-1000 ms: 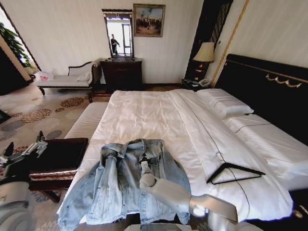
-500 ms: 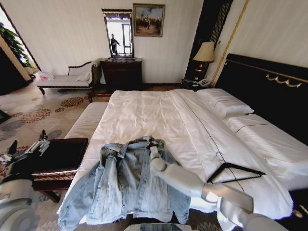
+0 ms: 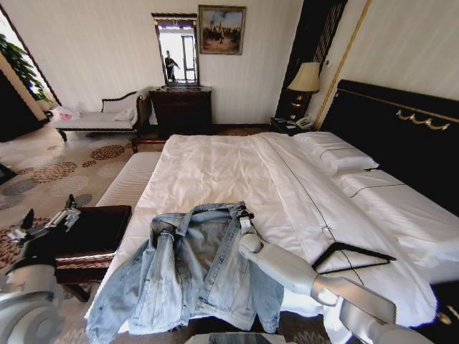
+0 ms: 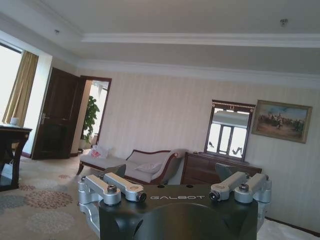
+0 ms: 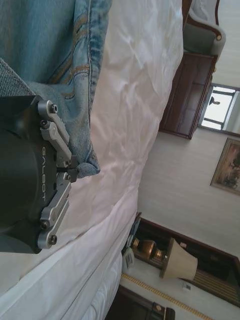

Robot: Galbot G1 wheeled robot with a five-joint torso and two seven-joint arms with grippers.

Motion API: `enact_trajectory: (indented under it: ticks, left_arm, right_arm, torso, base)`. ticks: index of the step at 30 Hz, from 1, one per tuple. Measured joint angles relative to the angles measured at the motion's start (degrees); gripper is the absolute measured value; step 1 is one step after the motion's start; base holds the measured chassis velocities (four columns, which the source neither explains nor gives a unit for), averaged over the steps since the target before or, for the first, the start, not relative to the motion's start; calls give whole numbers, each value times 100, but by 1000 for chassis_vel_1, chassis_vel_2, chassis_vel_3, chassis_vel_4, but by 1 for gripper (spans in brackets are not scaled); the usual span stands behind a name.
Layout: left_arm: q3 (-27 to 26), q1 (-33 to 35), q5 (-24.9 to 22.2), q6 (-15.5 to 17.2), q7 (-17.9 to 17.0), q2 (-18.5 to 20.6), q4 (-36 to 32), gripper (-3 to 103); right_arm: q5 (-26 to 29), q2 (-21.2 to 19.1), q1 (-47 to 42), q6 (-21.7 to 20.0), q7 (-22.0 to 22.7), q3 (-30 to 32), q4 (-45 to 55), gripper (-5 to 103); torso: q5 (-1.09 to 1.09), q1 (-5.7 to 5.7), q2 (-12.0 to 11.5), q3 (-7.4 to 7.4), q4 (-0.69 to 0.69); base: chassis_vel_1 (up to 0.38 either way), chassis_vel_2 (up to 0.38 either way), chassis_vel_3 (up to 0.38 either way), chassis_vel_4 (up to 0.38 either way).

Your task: Pick up the clothes from the bed and hang them on the clothes hanger.

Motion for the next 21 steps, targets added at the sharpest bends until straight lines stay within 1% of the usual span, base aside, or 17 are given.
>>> enact_trajectory:
  ticks: [3,4,5,6,8,9,11,13,14,16,17,18,19,20,21]
  left_arm:
    - [130,0,21,3,0,-25,36,100]
    - [319,3,24,27,-16,-76,79,100]
    - [493,2,7,53,-45,-117,114,100]
    - [493,2,7,53,-45,-117,114,100]
    - [815,-29,-94,124,-109,-165,200,100]
    - [815,-29,-94,124,-109,-165,200,100]
    - [1098,-112,-180,207,-140,-162,345,100]
    - [1226,-182,-208,243,-129,-115,509,100]
    - [1226,-182,-208,243,-129,-115,509,100]
    - [1364,-293,-336,318,-91,28,753,100]
    - [1406,-342,-391,356,-74,88,859,100]
    - [1463,-399,-452,405,-46,176,995,100]
    - [1463,-399,-452,405,-46,176,995,100]
    - [1535,-471,-526,467,-9,285,1158,100]
    - [1689,-608,-682,585,37,490,1430,100]
  right_arm:
    - [-45,5,-40,27,-2,63,-4,0]
    - [-65,30,-85,108,-39,92,13,-3]
    - [-68,57,-128,157,-72,103,63,2]
    - [-68,57,-128,157,-72,103,63,2]
    - [-72,71,-222,206,-97,103,182,13]
    - [-72,71,-222,206,-97,103,182,13]
    - [-121,19,-364,228,-60,137,321,24]
    - [-152,-90,-488,230,5,256,456,34]
    - [-152,-90,-488,230,5,256,456,34]
    - [-165,-368,-711,274,44,558,730,45]
    - [-172,-471,-786,310,44,666,826,45]
    - [-182,-569,-866,354,41,779,925,51]
    - [-182,-569,-866,354,41,779,925,51]
    - [-202,-709,-983,417,18,912,1075,56]
    - [-246,-961,-1255,550,-51,1146,1373,61]
  torso:
    - [-1,0,0,0,0]
    - [-1,0,0,0,0]
    - [-1,0,0,0,0]
    - [-1,0,0,0,0]
    - [0,0,0,0,0]
    - [0,0,0,0,0]
    - [-1,0,0,0,0]
    - [0,0,0,0,1]
    - [0,0,0,0,1]
    - [0,0,0,0,1]
    - [1,0,0,0,0]
    - [-2,0,0,0,0]
    - [-2,0,0,0,0]
    - [0,0,0,0,0]
    - [-2,0,0,0,-1]
  base:
    - [0,0,0,0]
    - [0,0,0,0]
    - [0,0,0,0]
    - [0,0,0,0]
    - [0,0,0,0]
    - [0,0,0,0]
    - [0,0,0,0]
    - [0,0,0,0]
    - [0,0,0,0]
    - [0,0,0,0]
    - [0,0,0,0]
    - [0,0,0,0]
    - [0,0,0,0]
    - [0,0,0,0]
    - [0,0,0,0]
